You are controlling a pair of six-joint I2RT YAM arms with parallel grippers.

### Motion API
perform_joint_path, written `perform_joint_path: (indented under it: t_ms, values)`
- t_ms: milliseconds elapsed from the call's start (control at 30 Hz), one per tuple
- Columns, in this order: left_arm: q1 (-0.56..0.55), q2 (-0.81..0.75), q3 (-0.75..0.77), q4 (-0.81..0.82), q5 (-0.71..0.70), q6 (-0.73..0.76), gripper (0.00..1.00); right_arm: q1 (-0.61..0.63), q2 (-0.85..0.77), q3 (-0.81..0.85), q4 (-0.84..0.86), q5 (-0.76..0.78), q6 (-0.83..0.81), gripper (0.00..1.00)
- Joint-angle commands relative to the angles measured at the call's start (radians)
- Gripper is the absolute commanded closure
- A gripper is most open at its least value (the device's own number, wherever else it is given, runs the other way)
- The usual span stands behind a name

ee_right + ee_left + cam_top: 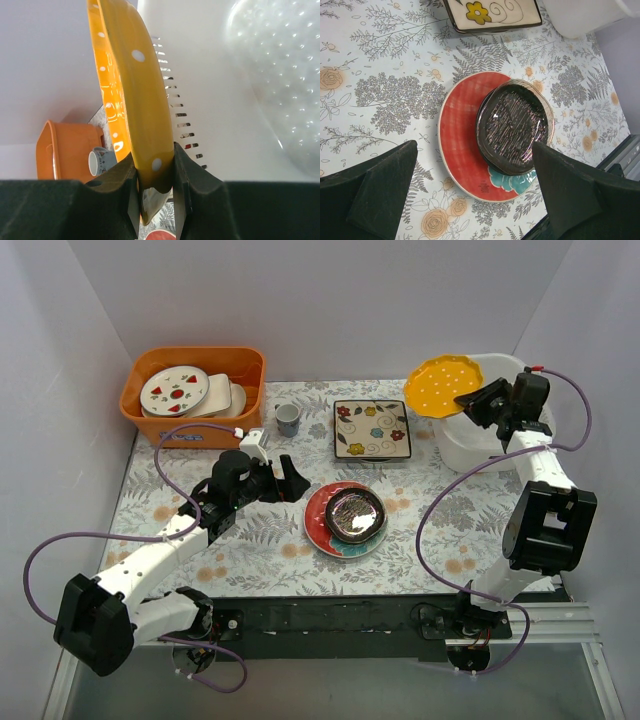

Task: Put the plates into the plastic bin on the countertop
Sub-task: Place the plate in the plastic bin.

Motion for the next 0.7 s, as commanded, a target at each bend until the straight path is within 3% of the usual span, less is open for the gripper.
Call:
perform_joint_path:
  t_ms: [0,267,667]
  values:
    - [-0.003,-0.036,-0.007,-0.003,0.012,0.009,0.02,-0.012,-0.082,0.028,0.260,0.014,0.085,0.99]
    - [-0.003,-0.042,-0.008,-0.002,0.010,0.007,0.02,-0.045,-0.085,-0.033,0.358,0.041,0.168,0.99]
    - [-0.003,-0.034,-0.016,-0.002,0.001,0.004,0.02,-0.052,-0.141,-0.134,0.467,0.231,0.231,0.99]
